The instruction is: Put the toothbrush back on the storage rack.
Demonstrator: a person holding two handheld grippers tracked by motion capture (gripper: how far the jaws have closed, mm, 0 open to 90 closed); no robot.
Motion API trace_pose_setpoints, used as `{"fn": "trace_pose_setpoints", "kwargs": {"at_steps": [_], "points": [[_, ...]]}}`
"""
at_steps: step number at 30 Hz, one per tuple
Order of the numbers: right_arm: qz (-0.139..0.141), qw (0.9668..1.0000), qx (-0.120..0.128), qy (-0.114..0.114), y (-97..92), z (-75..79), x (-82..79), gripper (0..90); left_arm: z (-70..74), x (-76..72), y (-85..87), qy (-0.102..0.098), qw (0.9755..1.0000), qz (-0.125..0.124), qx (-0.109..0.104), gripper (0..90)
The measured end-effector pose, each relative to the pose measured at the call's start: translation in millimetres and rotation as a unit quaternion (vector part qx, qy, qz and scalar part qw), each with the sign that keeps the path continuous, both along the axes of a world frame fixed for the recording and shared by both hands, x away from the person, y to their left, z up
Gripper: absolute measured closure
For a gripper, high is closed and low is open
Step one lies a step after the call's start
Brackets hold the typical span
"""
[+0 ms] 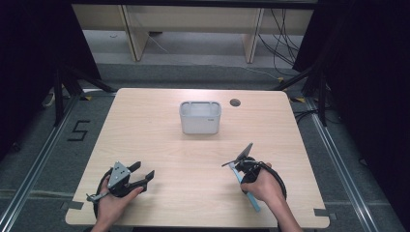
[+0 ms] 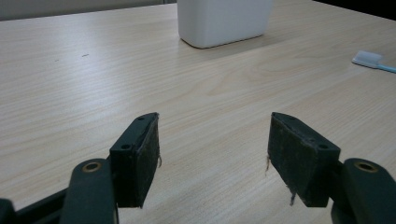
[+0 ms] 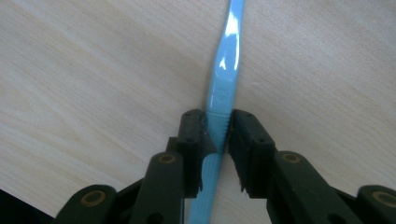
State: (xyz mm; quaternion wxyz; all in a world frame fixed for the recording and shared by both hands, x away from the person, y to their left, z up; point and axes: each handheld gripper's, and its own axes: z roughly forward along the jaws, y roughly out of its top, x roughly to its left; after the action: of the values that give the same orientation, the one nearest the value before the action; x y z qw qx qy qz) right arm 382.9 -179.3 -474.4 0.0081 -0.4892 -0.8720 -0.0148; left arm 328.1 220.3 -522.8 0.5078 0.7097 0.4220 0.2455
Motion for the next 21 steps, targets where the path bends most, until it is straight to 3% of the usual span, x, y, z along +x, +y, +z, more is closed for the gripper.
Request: {"fn": "trace_pose_setpoints", "kwargs": {"at_steps": [3,13,21], "points": [[0.003,0.9999,-0.011,-0.002,1.0,0.7,-1.0,78.9,-0.1,0.0,-0.4,-0.001,1.0000,-0.001,0.001,33.5],[0.004,0.9999,-0.004,-0.010,-0.7,2.4,-2.1,79.4,-0.1,-0.4,-0.4,-0.001,1.0000,-0.002,0.001,33.6],[0.001,0.9987,0.027,-0.044,-7.9,17.4,-3.5,79.3,0.4,-1.5,-0.3,0.001,1.0000,0.002,0.001,33.5]]}}
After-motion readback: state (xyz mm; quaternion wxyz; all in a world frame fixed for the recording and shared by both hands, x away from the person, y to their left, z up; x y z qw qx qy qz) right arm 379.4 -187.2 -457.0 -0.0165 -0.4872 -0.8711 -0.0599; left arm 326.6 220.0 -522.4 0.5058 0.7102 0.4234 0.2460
